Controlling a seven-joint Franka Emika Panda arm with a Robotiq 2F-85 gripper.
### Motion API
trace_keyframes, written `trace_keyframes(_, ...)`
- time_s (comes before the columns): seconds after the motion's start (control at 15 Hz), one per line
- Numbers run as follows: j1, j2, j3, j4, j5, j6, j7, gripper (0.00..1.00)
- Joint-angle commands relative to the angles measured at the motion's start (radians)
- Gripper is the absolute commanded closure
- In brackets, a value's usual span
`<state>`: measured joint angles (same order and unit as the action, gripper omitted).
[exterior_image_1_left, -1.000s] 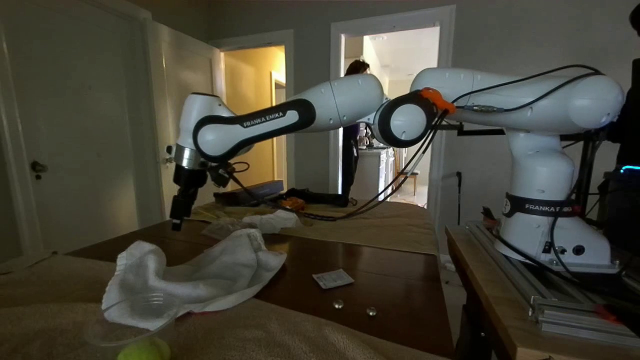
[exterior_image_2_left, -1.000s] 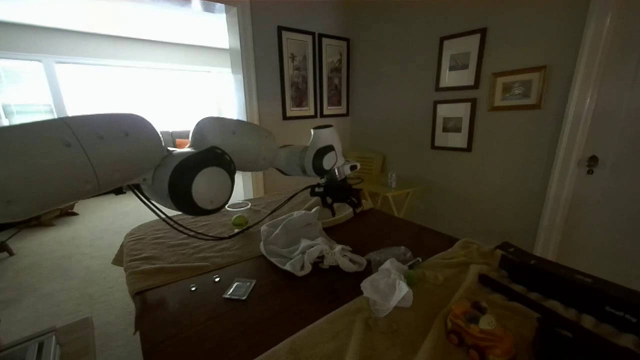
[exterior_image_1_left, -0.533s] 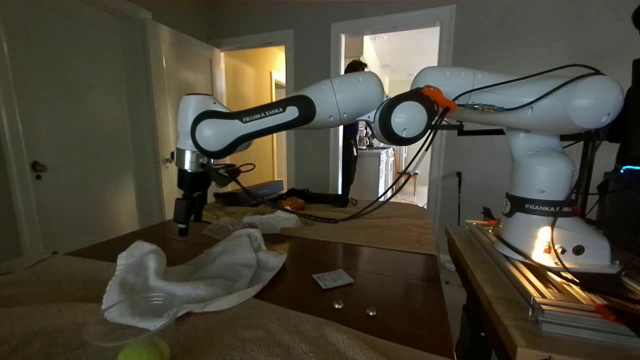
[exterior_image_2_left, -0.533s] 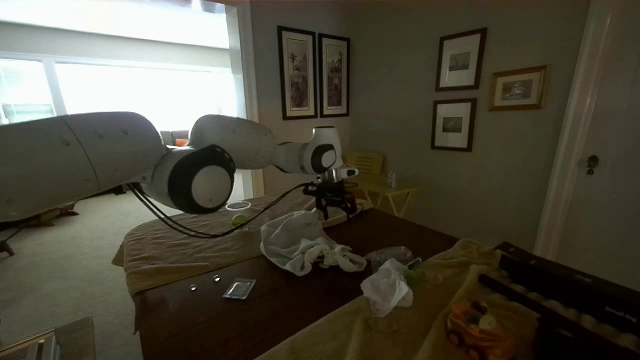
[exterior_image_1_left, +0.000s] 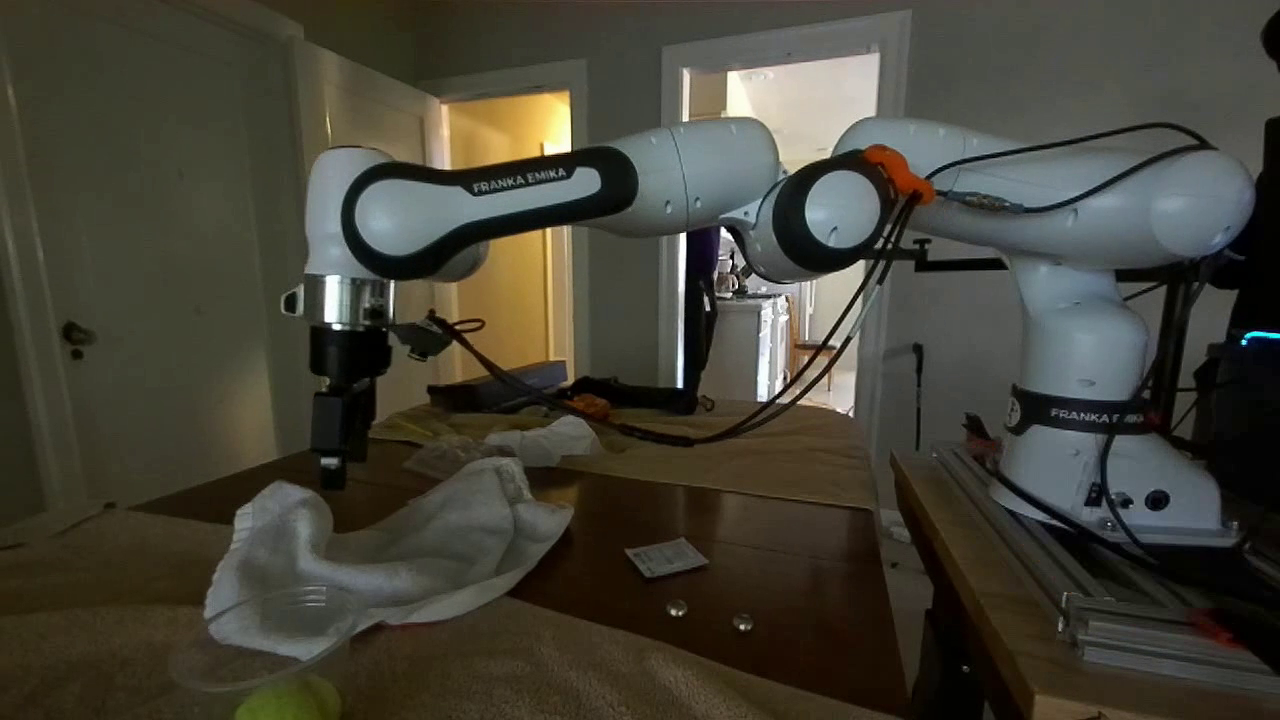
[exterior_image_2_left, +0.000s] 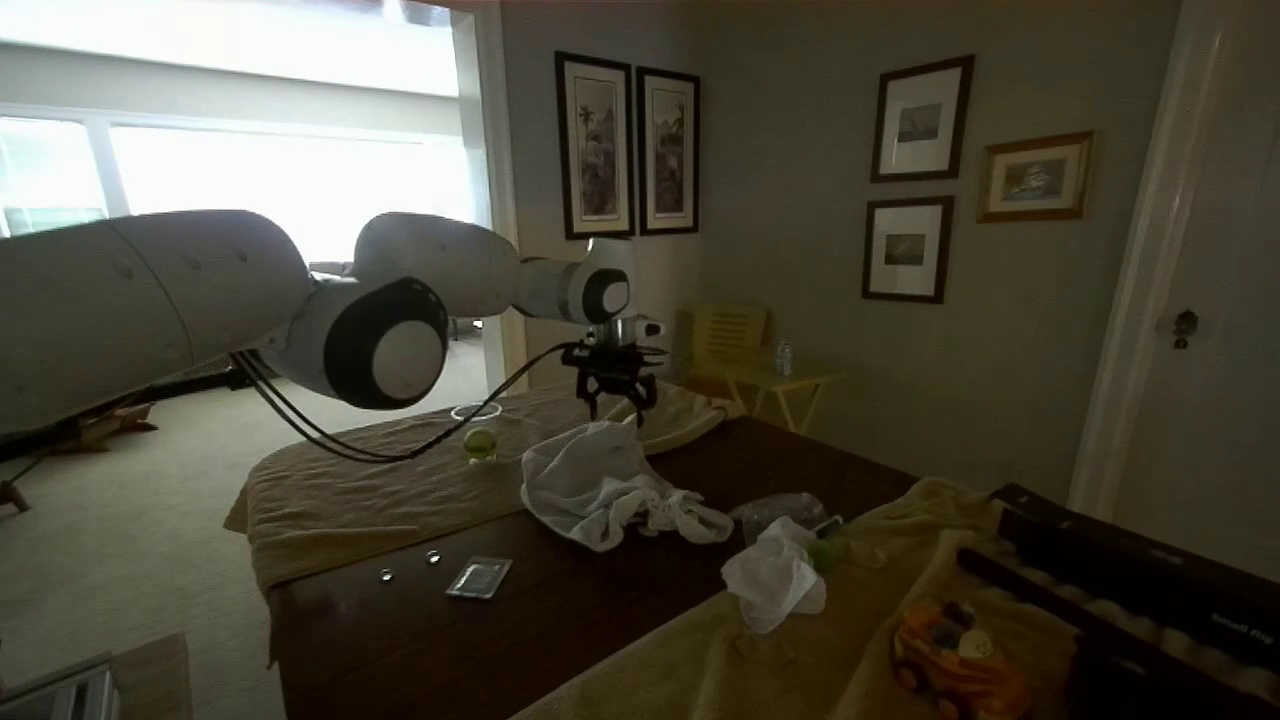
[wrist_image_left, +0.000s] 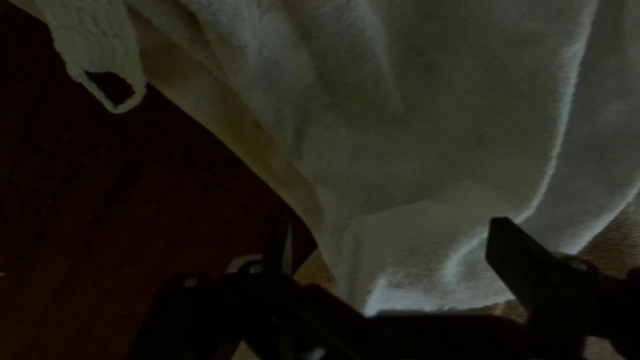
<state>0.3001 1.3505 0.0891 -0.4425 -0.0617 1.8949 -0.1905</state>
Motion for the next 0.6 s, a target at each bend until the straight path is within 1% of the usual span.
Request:
trace_keyframes(0.0,0.028,-0.024,0.036,-0.030,0.029,-0.039,-0.078,0.00)
trace_keyframes(0.33,0.063,-0.013,0.051,-0.039,0.022,-0.041,-0.137,0.00)
trace_keyframes(0.4,0.067,0.023,0.059,0.010,0.025,-0.055,-0.164,0.00)
trace_keyframes(0.47,0.070,0.044,0.063,0.036,0.025,-0.070,-0.187,0.00)
trace_keyframes(0.53,0.072,0.050,0.068,0.031,0.025,-0.068,-0.208,0.00)
